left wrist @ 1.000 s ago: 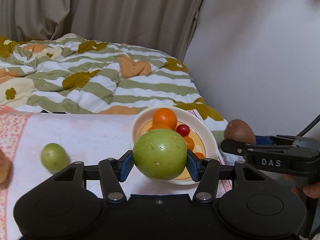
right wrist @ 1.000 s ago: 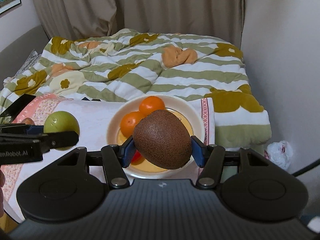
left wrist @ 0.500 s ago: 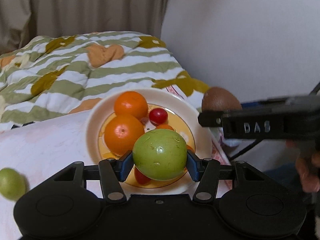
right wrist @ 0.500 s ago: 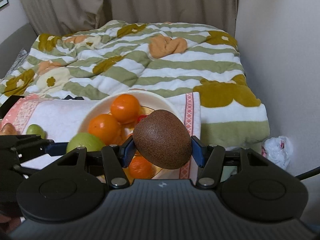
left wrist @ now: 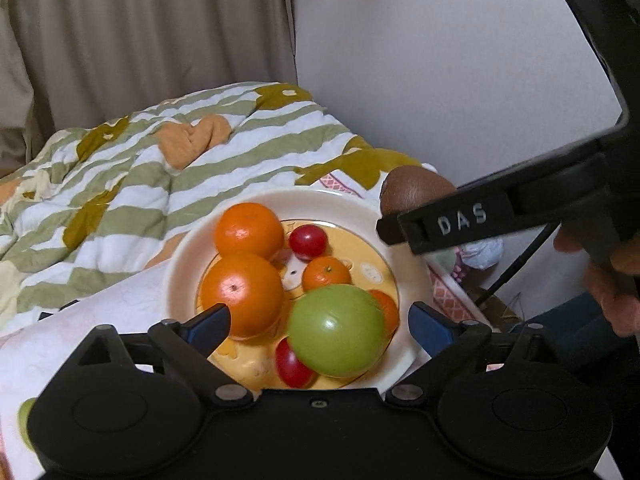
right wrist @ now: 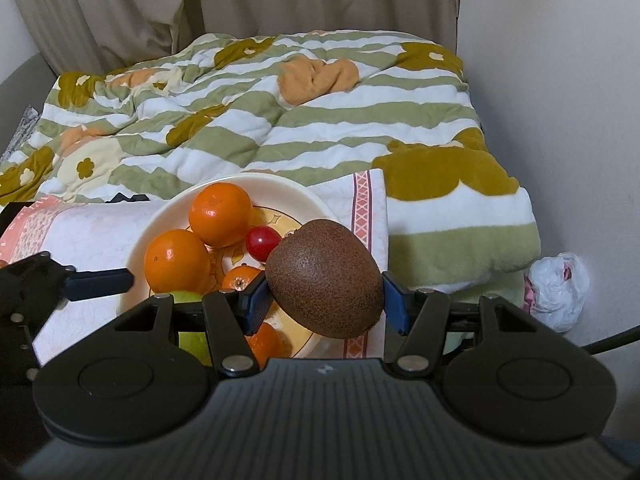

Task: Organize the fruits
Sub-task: 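Release the green apple into the bowl with the left tool while the right tool drops the kiwi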

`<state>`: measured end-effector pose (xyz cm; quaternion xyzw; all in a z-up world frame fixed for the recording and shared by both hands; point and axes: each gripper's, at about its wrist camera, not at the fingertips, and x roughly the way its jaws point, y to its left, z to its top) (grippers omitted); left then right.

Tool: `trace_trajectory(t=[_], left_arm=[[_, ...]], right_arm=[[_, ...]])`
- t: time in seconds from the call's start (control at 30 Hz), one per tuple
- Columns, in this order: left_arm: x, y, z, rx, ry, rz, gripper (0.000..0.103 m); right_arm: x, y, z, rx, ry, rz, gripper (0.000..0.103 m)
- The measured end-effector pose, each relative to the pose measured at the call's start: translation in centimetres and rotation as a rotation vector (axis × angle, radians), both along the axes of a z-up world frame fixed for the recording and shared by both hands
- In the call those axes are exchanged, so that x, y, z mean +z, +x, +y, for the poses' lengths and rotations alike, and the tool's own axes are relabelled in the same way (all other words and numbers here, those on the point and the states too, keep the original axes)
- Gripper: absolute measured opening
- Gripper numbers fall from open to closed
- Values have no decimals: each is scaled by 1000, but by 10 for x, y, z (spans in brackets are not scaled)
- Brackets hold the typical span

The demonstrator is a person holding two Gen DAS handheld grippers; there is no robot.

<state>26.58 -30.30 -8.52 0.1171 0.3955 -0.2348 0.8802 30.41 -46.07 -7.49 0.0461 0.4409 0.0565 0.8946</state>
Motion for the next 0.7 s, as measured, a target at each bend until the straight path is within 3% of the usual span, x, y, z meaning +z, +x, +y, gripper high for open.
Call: trace_trajectory(t=[0.7], left_arm=[[12,-17,75,234,-101,63,98]], right_arm=[[-23,27,23,73,-5,7,74]])
